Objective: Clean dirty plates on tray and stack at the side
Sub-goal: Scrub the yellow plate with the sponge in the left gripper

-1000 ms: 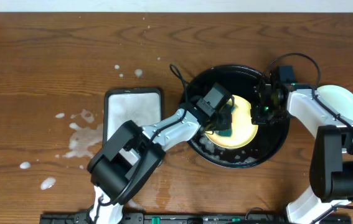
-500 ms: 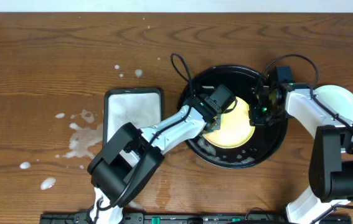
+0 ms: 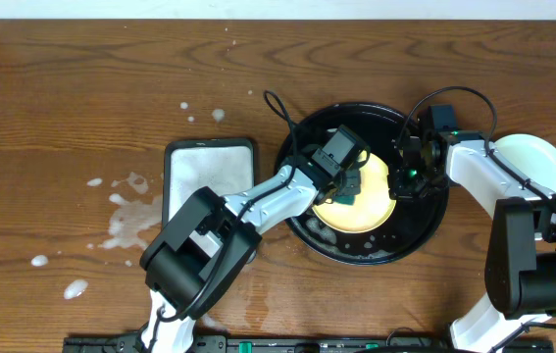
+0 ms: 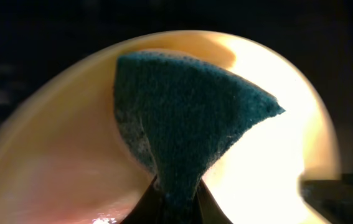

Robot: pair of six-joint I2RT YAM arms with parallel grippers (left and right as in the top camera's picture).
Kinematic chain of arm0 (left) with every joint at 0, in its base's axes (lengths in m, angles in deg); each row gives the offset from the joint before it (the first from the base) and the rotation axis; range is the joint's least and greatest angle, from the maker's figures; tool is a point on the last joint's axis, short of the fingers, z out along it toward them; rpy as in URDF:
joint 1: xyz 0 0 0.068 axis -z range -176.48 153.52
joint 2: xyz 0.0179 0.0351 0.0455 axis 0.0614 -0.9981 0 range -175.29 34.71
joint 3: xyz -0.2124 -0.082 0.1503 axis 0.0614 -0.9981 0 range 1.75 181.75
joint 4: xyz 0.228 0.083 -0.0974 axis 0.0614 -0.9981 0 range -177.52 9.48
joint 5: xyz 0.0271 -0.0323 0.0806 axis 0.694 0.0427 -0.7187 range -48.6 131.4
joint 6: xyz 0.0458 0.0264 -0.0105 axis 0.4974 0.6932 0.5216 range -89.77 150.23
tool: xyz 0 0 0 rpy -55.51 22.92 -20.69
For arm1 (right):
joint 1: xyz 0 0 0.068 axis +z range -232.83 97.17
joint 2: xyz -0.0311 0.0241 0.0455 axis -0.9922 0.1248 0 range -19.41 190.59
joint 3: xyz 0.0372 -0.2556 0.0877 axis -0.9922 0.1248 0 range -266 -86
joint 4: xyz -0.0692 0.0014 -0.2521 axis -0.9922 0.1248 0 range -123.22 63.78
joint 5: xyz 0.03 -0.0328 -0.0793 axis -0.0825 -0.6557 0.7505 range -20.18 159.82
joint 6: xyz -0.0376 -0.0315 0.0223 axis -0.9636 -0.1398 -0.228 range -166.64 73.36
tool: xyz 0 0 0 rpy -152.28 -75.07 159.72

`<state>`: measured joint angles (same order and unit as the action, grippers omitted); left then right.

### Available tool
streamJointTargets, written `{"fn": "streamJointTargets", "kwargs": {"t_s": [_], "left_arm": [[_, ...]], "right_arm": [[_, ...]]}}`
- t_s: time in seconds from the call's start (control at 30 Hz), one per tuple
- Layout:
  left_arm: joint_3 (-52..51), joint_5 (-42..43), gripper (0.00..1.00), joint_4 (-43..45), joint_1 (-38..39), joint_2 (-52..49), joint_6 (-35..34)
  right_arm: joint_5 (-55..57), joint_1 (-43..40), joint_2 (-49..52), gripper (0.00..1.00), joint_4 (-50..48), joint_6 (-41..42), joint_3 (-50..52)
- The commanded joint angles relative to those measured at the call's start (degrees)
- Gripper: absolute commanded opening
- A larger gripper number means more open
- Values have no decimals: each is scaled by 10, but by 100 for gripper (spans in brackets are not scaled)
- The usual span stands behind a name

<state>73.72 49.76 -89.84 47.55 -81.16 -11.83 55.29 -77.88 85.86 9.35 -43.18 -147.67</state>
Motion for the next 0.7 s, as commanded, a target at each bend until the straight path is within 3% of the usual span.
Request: {"fn": "streamJointTargets", "kwargs": {"t_s": [0.0,0.1,0.27,0.43,0.67], "left_arm": [[-9,81,7,13,17,-26,-49],[-9,92,7,13,25,-41,-63],[-9,179,7,13,36,-68,-65],[-9,252,8,-12,39,-68,-29],[-8,238,7,-103,35,-67,-3]], "right_arm": [[31,1,15,1,5,-1,12],[31,1,15,1,5,-1,12],[31,1,15,1,5,-1,12],[31,1,15,1,5,-1,11],[31,1,15,1,5,-1,12]]}}
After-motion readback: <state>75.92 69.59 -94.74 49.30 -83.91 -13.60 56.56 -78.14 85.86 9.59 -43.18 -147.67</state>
